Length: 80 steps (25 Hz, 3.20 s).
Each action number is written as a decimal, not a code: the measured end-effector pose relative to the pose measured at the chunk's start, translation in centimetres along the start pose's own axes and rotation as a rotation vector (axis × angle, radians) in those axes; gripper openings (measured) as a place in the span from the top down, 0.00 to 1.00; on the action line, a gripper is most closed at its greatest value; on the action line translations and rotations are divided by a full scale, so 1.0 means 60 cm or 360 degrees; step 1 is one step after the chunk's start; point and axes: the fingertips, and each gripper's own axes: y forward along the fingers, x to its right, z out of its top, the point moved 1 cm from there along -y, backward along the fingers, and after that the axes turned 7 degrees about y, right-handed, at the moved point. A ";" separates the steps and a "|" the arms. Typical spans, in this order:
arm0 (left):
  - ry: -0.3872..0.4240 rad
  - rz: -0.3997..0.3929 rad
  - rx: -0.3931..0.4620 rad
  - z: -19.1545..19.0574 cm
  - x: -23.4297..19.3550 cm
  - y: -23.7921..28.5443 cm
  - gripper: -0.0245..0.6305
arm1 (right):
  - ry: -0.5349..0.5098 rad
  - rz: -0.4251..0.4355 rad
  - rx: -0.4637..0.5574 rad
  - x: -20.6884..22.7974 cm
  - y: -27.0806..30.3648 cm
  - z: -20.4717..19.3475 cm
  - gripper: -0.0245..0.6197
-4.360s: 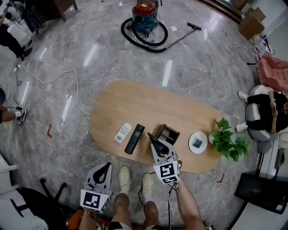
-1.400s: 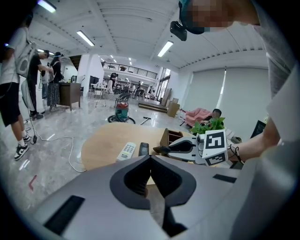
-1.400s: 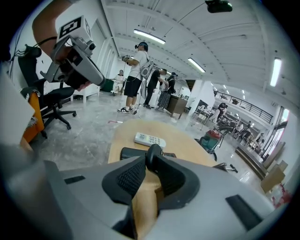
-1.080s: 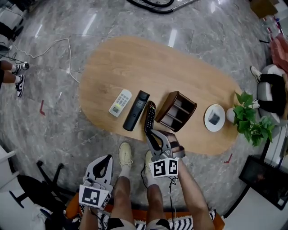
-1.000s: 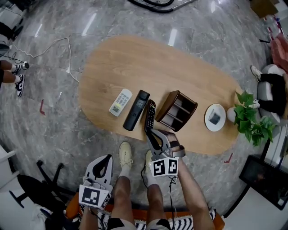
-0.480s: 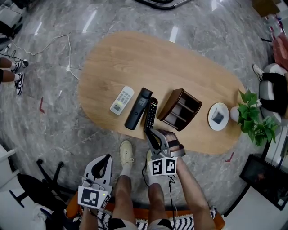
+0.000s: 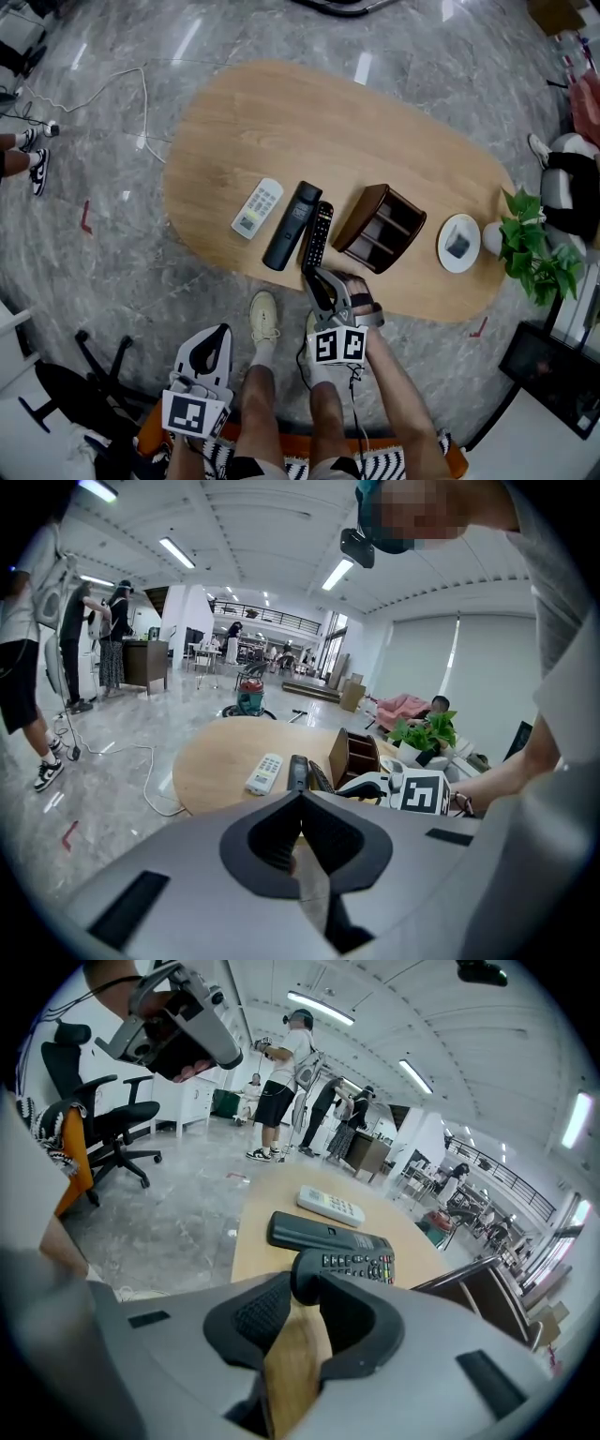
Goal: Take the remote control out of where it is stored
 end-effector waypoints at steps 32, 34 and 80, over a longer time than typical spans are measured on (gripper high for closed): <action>0.0054 0.0007 0.0087 0.064 0.012 -0.022 0.95 | 0.0348 -0.0126 0.0082 0.079 -0.071 0.061 0.83; 0.0069 0.0007 0.0104 0.083 0.017 -0.025 0.95 | 0.0390 -0.0138 0.0106 0.094 -0.087 0.074 0.83; 0.0400 0.0043 0.0539 0.512 0.233 -0.265 0.95 | 0.0954 -0.0388 0.0595 0.308 -0.573 0.302 0.95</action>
